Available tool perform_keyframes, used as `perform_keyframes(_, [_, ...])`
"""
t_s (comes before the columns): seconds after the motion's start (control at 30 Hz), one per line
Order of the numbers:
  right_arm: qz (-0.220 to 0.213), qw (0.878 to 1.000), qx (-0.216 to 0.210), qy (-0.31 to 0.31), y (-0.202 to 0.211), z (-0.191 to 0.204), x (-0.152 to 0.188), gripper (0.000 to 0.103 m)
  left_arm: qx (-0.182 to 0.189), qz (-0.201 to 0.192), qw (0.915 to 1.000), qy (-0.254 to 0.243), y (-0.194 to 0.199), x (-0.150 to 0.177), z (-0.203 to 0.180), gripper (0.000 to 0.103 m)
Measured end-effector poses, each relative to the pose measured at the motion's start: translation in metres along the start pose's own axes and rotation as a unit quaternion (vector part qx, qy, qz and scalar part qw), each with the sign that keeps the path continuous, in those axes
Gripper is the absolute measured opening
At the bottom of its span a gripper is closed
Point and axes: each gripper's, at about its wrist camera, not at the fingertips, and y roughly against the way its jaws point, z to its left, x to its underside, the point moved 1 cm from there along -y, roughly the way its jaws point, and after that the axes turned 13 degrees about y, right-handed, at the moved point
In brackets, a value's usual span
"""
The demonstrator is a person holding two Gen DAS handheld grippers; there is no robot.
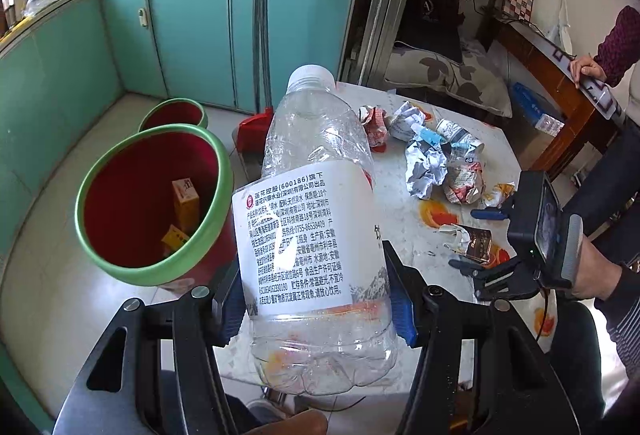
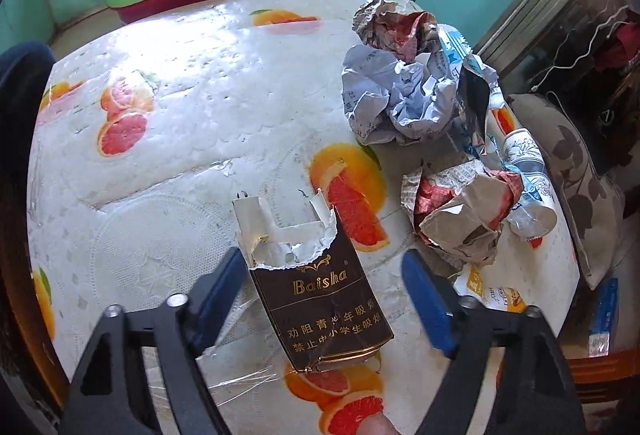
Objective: Collect trash
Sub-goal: 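Lift the water bottle with the left gripper while the right gripper grasps the brown Baisha pack, then carry the bottle and Baisha pack over the red bucket and release both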
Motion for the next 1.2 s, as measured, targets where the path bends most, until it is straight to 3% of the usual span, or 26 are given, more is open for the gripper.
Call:
perform_keyframes(0.03, [0.006, 1.000, 0.009, -0.005, -0.001, -0.001, 0.000, 0.043, 0.001, -0.001, 1.0000, 0.001, 0.001, 0.000, 0.001, 0.058])
perform_keyframes(0.17, [0.011, 1.000, 0.009, -0.012, 0.003, 0.000, 0.000, 0.043, 0.001, -0.004, 1.0000, -0.001, 0.002, 0.000, 0.000, 0.058])
perform_keyframes(0.43, [-0.030, 0.996, 0.042, -0.078, 0.056, -0.017, -0.013, 0.042, -0.001, -0.023, 0.9997, 0.010, 0.008, -0.010, 0.007, 0.055])
perform_keyframes(0.6, [-0.040, 0.991, 0.077, -0.106, 0.076, -0.025, -0.020, 0.042, 0.014, 0.000, 0.9996, 0.024, -0.008, -0.007, 0.017, 0.054])
perform_keyframes(0.73, [-0.048, 0.989, 0.087, -0.113, 0.083, -0.025, -0.021, 0.042, 0.029, 0.016, 0.9991, 0.024, -0.017, -0.002, 0.018, 0.054])
perform_keyframes(0.93, [-0.068, 0.986, 0.093, -0.117, 0.099, -0.024, -0.025, 0.042, 0.045, 0.005, 0.9987, 0.024, -0.006, -0.008, 0.016, 0.053])
perform_keyframes(1.2, [-0.095, 0.983, 0.097, -0.124, 0.116, -0.027, -0.045, 0.042, 0.036, -0.014, 0.9990, 0.022, 0.005, -0.030, 0.022, 0.053])
